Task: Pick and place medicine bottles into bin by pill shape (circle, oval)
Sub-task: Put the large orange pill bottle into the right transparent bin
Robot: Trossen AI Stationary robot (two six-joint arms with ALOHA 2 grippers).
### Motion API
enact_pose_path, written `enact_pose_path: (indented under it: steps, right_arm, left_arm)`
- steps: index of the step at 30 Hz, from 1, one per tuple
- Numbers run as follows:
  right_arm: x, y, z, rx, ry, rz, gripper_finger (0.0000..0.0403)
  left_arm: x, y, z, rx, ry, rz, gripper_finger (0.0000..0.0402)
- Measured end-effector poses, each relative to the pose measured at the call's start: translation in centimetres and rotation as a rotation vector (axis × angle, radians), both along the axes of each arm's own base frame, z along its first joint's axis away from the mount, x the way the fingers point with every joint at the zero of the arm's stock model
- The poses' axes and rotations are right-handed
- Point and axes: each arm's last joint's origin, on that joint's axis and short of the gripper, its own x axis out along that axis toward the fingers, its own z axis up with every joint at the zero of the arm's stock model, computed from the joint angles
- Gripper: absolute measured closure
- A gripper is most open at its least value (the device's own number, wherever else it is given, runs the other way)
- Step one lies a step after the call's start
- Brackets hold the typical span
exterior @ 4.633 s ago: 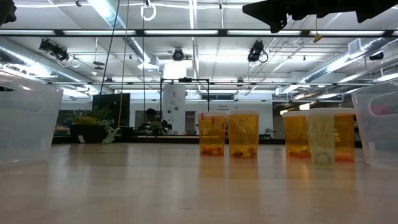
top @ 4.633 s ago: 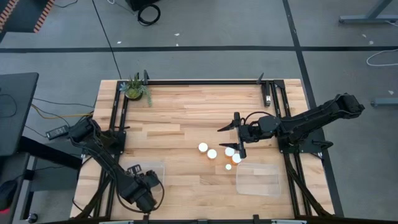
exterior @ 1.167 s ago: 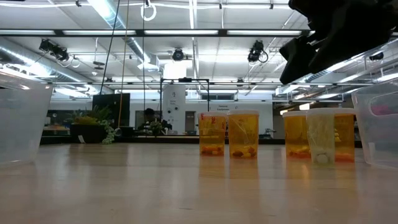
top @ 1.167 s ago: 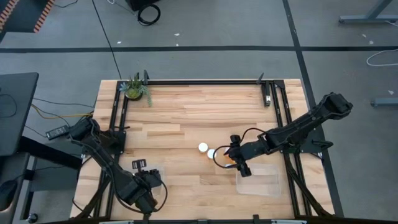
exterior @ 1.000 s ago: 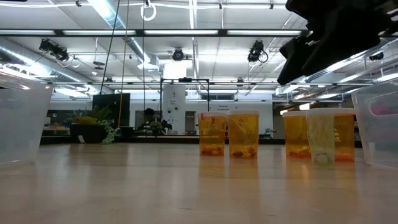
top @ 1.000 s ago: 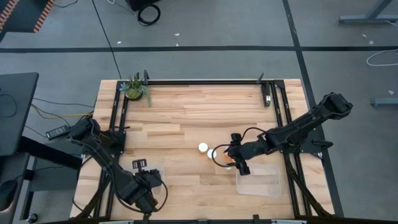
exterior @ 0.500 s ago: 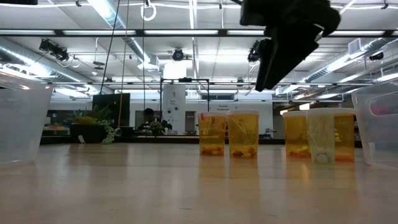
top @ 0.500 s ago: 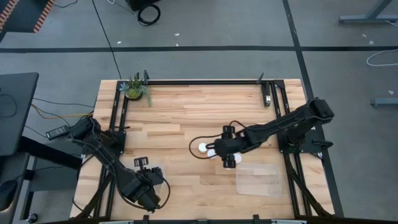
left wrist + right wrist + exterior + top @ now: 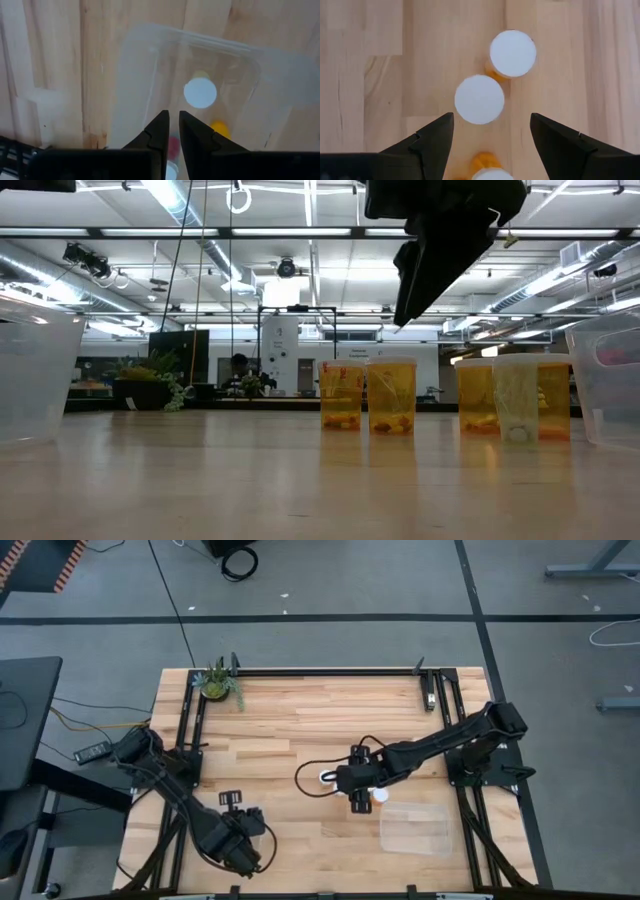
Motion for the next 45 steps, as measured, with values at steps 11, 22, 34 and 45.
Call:
enact_pose_path:
  steps: [11, 22, 34, 45]
  right_arm:
    - [1.2, 0.9, -1.4, -0.05, -0.042, -0.018, 0.0132]
    - [2.8, -0.9, -0.2, -0.041, -0.105, -0.014, 0.0132]
    - [4.3, -1.8, -0.4, -0.041, -0.189, 0.078, 0.011]
    - [6.1, -2.2, -4.2, -0.053, -0.14, 0.094, 0.0075]
  left_arm:
    - [0.6, 0.8, 0.0, 0.007, 0.002, 0.05, 0.0356]
    - [1.6, 2.1, 0.0, 0.014, 0.022, 0.046, 0.0353]
    - [1.6, 2.1, 0.0, 0.015, 0.019, 0.053, 0.0354]
    - [1.4, 1.9, 0.0, 0.02, 0.015, 0.05, 0.0361]
